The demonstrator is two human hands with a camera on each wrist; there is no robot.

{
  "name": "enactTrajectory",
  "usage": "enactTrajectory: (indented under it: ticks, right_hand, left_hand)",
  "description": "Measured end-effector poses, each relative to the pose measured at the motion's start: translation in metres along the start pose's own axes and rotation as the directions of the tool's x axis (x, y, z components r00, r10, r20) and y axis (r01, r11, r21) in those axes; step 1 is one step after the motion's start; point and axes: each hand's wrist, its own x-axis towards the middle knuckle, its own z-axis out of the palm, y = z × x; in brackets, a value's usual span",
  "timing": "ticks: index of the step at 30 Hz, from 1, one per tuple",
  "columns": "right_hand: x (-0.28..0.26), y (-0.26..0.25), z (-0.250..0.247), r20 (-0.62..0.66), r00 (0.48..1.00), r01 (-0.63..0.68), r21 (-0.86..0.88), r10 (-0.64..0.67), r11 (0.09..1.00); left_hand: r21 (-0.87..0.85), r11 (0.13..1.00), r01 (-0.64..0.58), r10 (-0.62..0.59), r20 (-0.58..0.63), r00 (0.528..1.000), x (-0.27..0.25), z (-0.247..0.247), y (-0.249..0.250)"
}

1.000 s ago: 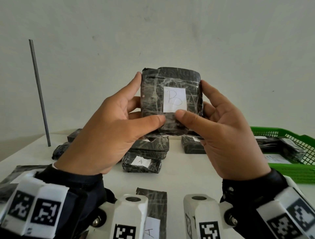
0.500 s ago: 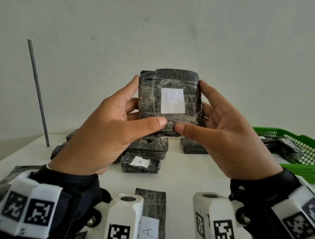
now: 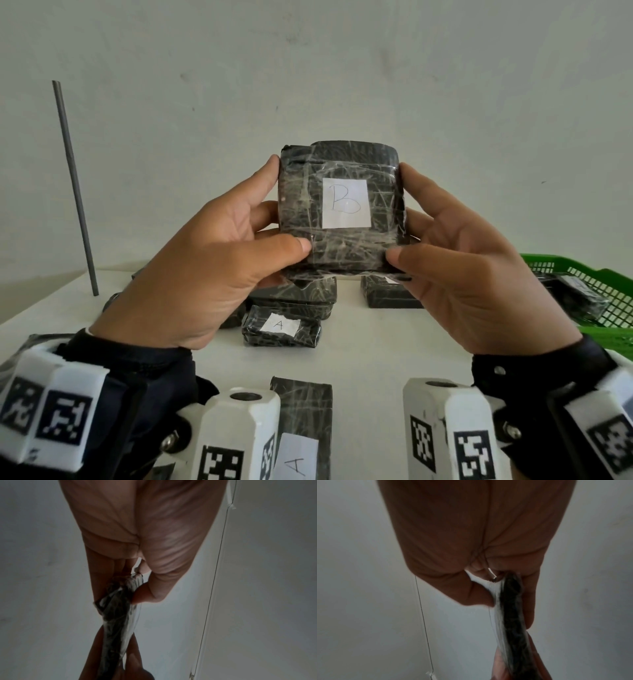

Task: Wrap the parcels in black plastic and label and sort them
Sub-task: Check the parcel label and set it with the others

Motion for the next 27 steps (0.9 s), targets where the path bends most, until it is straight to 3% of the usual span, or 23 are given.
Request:
enactTrajectory:
  ticks: [5,8,10,12,14,16,19,21,24,27]
  right_hand:
    - [0.003,0.003,0.001,-0.114,0.993,-0.009,0.021,0.011,1.0]
    - [0.001,0.0,0.004,-0.15,0.989,-0.038,-0.144,0.016,0.989]
    - [-0.004,-0.005,0.0,-0.119,0.992,-0.026,-0.475,-0.035,0.88]
    - [-0.008,-0.011,-0.002,-0.012,1.0,0.01,-0.739,-0.029,0.673]
    - [-0.008,-0.012,-0.004,0.041,0.998,0.012,-0.852,0.043,0.524]
    - [-0.006,-0.008,-0.004,0.016,1.0,0.003,-0.886,0.025,0.464]
    - [-0.002,0.0,-0.001,0.002,0.99,0.068,-0.884,-0.141,0.463]
    - [0.0,0.004,-0.003,0.005,0.974,0.117,-0.865,-0.225,0.487]
    - [-0.001,0.004,-0.004,-0.027,0.969,0.124,-0.809,-0.247,0.575]
    - [0.001,0.005,-0.001,-0.033,0.966,0.151,-0.732,-0.256,0.665]
  left_hand:
    - [-0.01,1.0,0.01,-0.01,-0.007,1.0,0.001,0.002,-0.003]
    - [-0.016,1.0,0.024,-0.025,-0.041,0.999,0.0,0.002,-0.004]
    - [-0.039,0.999,0.037,-0.04,-0.068,0.997,0.0,0.003,-0.003]
    - [-0.093,0.993,0.069,-0.076,-0.069,0.995,0.001,0.003,-0.001]
    - [-0.152,0.983,0.107,-0.118,-0.066,0.991,0.0,0.004,0.002]
    - [-0.172,0.971,0.168,-0.175,-0.028,0.984,0.0,0.005,0.003]
    - [-0.105,0.967,0.232,-0.234,-0.001,0.972,0.003,0.003,-0.005]
    - [0.032,0.965,0.261,-0.258,-0.058,0.964,0.004,0.0,-0.009]
    - [0.268,0.956,0.116,-0.1,-0.074,0.992,0.004,0.001,-0.01]
    - [0.231,0.97,-0.072,0.072,0.01,0.997,0.002,0.013,-0.009]
